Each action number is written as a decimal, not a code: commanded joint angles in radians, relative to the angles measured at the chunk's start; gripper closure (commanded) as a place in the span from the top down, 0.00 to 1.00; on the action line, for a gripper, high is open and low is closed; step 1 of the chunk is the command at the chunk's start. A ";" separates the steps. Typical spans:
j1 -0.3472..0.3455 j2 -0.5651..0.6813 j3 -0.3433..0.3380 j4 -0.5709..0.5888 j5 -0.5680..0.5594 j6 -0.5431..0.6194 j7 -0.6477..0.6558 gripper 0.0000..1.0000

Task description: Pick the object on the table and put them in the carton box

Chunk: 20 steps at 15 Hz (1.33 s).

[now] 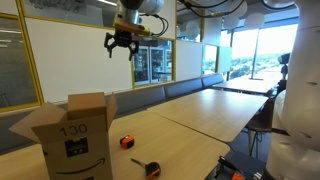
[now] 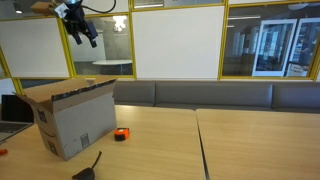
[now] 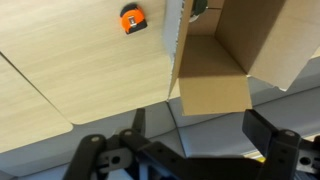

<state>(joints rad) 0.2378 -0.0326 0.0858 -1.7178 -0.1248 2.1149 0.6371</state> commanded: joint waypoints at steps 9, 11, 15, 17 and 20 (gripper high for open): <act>-0.140 -0.228 0.061 -0.547 -0.001 0.009 0.150 1.00; -0.134 -0.201 0.065 -0.592 0.040 0.049 0.153 1.00; -0.121 -0.140 0.076 -0.656 0.128 0.146 0.143 1.00; -0.114 -0.114 0.083 -0.685 0.165 0.187 0.138 1.00; -0.104 -0.076 0.094 -0.729 0.200 0.230 0.132 1.00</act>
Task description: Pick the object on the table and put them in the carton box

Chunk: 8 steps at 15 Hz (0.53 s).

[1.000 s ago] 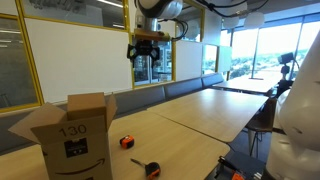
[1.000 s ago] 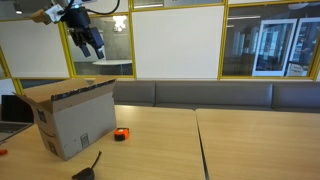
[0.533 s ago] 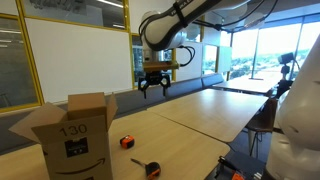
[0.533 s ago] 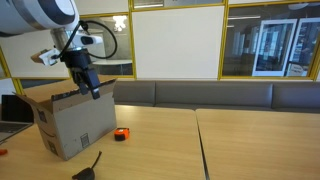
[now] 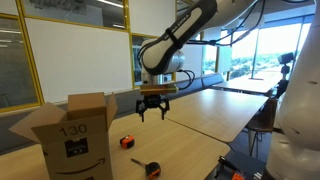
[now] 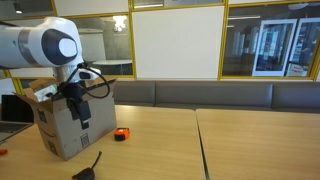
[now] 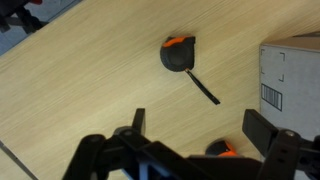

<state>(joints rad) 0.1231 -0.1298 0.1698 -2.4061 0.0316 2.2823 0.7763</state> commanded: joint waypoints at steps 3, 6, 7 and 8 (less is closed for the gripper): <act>0.019 0.065 0.019 -0.071 0.043 0.092 -0.006 1.00; 0.025 0.119 0.020 -0.095 0.037 0.150 -0.008 1.00; 0.028 0.143 0.018 -0.096 0.040 0.175 -0.011 1.00; 0.031 0.159 0.017 -0.100 0.037 0.195 -0.011 1.00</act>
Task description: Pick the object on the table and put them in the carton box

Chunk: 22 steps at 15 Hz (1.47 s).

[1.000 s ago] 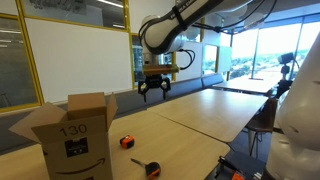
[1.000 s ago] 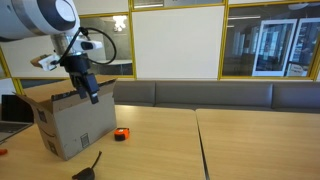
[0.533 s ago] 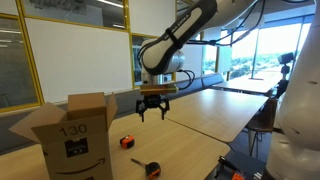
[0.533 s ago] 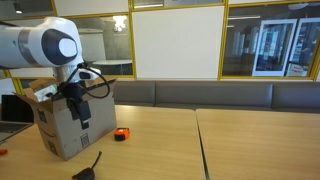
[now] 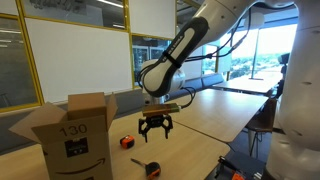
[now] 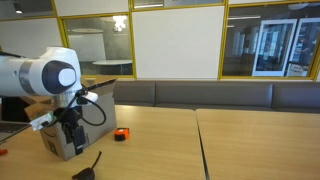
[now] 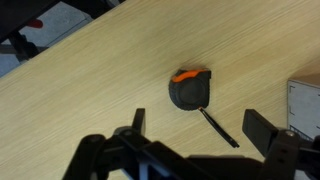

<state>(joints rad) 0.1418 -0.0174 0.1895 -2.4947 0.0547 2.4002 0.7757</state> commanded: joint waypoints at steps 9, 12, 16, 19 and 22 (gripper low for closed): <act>0.045 0.222 -0.010 0.007 0.033 0.264 -0.046 1.00; 0.053 0.276 -0.014 0.017 0.037 0.281 -0.059 1.00; 0.057 0.340 -0.030 0.046 0.030 0.279 -0.081 1.00; 0.053 0.378 -0.039 0.080 0.039 0.265 -0.109 1.00; 0.054 0.410 -0.054 0.118 0.042 0.259 -0.127 1.00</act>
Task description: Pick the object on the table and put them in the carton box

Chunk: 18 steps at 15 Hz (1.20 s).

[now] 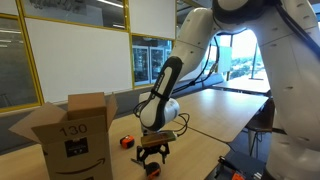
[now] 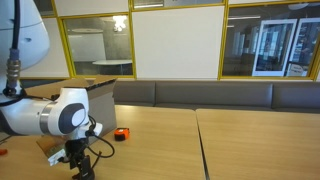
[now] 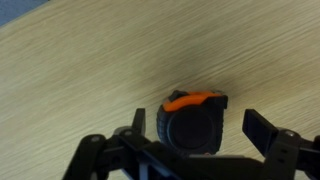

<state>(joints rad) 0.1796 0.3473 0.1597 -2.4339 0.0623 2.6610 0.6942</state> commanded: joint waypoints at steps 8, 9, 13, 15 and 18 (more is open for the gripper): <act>0.020 0.112 -0.044 0.119 0.049 -0.003 -0.067 1.00; 0.022 0.118 -0.046 0.122 0.050 -0.003 -0.068 1.00; 0.023 0.131 -0.044 0.124 0.063 0.002 -0.078 1.00; 0.025 0.136 -0.043 0.120 0.072 0.004 -0.084 1.00; 0.024 0.142 -0.042 0.116 0.085 0.008 -0.093 1.00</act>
<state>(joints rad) 0.1851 0.4725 0.1305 -2.3340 0.1062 2.6599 0.6378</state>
